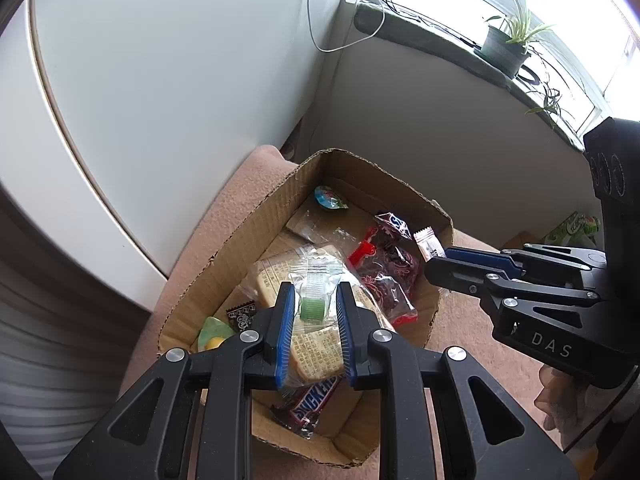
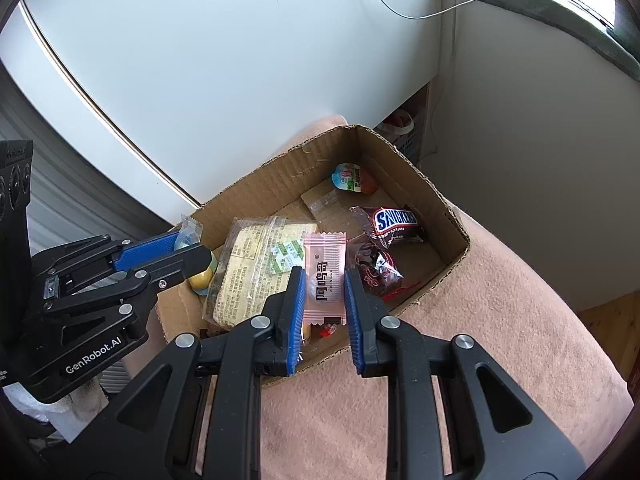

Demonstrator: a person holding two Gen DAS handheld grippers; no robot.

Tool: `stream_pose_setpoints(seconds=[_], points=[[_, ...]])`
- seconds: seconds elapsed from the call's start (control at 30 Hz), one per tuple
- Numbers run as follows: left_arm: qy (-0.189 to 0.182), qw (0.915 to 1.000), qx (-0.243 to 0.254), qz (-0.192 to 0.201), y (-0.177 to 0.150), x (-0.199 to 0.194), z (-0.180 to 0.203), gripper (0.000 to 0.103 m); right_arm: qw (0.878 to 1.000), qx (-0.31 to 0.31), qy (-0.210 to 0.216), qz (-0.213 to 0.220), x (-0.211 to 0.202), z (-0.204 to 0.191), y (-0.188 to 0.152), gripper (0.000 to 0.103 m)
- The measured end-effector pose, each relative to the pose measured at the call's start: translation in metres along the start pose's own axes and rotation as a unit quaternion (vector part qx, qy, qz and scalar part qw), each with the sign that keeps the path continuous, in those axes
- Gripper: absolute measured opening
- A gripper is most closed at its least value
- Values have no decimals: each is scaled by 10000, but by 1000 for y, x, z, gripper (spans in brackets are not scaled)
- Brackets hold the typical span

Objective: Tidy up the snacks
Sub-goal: 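Carry both candies into the box and open both tools to release them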

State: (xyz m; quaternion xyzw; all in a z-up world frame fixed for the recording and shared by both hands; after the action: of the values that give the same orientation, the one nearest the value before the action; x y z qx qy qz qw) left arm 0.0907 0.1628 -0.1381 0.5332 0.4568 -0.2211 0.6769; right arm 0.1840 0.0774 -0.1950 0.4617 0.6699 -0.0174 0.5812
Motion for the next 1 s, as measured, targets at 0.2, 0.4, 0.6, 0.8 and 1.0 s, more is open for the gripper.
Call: stream_pose_setpoints(seconds=[0.2, 0.4, 0.6, 0.8, 1.0], points=[[-13, 10000, 81, -43, 3, 3, 1, 21, 9999, -116, -103, -54, 1, -2, 1, 36], [81, 9999, 88, -45, 2, 3, -1, 24, 9998, -31, -199, 77, -7, 3, 1, 57], [143, 9999, 2, -17, 0, -4, -4, 36, 9994, -11, -273, 228, -23, 4, -6, 69], [159, 9998, -69, 36, -4, -17, -6, 36, 9988, 69, -283, 393, -43, 2, -18, 69], [193, 9997, -118, 117, -10, -35, -3, 45, 9983, 80, -281, 514, -61, -4, -32, 71]])
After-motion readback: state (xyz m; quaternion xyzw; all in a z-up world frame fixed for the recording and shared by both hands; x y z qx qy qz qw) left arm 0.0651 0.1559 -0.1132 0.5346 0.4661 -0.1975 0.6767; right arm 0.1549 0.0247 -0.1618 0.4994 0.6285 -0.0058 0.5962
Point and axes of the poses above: each gripper's, at about its wrist camera, not at the fingertips, and x roughly the way its jaws point, z to its right, y to its top, the point moved 4 cm from there along x, roughly the way its jaws point, and after that the axes turned 13 degrees about y, right-handed, at the moved point
